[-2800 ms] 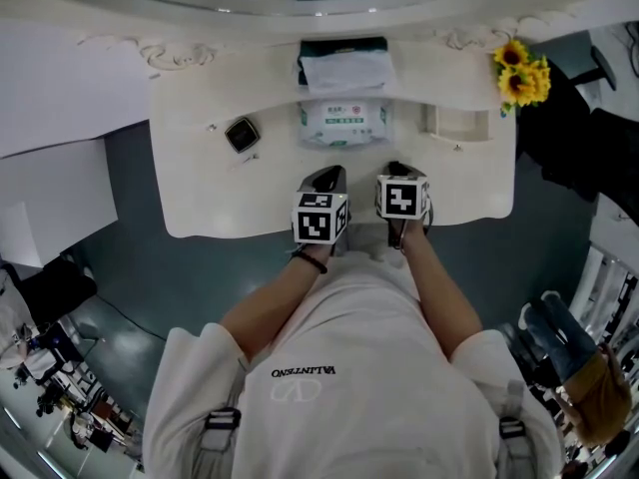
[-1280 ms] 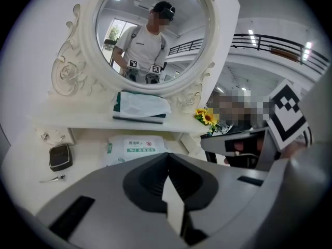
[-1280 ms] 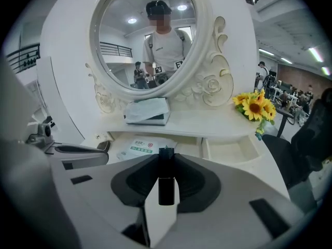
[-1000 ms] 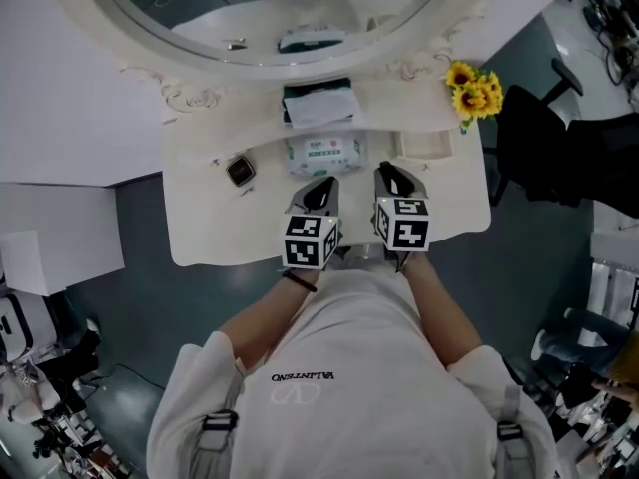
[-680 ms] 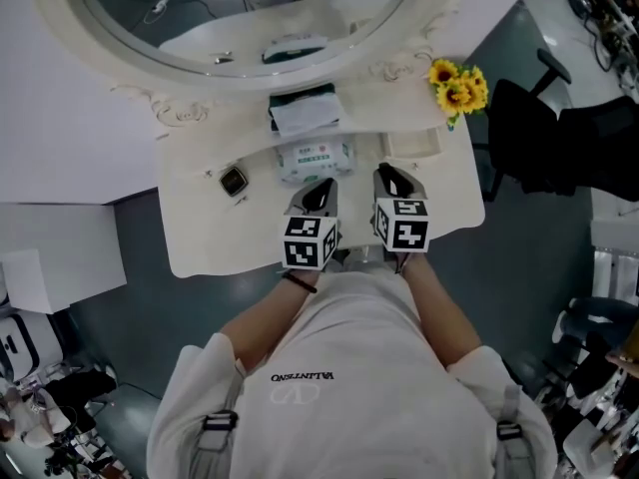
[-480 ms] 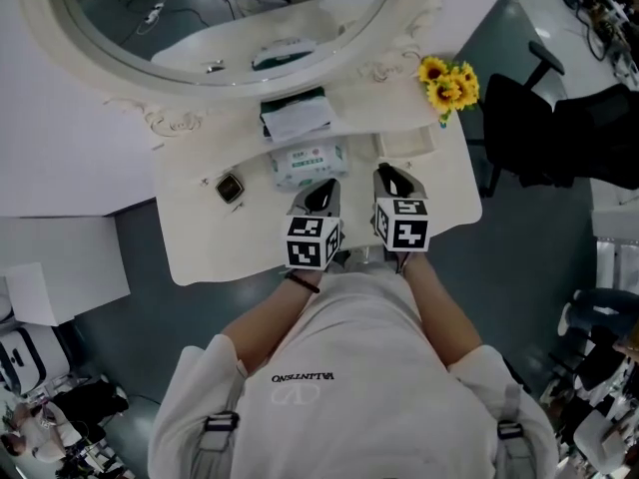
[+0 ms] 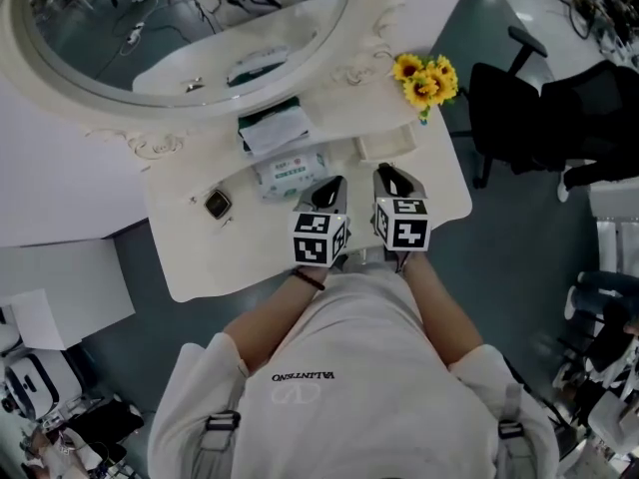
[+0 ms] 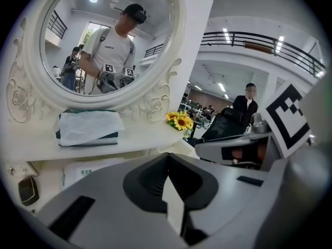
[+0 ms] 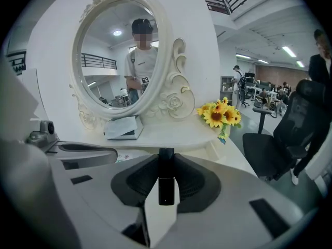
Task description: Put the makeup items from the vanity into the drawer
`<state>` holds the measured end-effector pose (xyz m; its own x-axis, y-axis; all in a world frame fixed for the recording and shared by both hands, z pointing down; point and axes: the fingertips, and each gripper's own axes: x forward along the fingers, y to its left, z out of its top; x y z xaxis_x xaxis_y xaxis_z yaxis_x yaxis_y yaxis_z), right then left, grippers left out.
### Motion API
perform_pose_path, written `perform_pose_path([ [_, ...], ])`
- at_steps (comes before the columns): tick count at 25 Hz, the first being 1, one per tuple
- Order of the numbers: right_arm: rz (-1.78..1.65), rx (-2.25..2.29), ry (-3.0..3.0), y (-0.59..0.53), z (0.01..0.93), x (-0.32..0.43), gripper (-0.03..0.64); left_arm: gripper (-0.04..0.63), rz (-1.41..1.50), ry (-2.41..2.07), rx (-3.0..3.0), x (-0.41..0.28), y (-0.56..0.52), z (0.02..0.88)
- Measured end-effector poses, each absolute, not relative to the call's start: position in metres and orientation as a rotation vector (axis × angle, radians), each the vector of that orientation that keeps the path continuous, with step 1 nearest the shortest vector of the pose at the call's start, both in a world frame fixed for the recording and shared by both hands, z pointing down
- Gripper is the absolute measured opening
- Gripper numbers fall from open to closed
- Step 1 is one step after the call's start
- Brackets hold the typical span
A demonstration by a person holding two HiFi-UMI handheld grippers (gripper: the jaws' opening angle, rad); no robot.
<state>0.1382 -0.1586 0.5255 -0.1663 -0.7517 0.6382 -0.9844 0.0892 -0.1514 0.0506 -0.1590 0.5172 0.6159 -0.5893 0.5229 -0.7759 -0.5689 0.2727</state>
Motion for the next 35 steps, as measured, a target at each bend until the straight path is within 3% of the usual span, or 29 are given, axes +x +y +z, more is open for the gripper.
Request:
perform_pose_path([
  [35,0.896,1.714,-1.911,-0.224,0.560,0.200,0.103,-0.002,0.569,-0.997,2.347,0.147,-0.226,0.551],
])
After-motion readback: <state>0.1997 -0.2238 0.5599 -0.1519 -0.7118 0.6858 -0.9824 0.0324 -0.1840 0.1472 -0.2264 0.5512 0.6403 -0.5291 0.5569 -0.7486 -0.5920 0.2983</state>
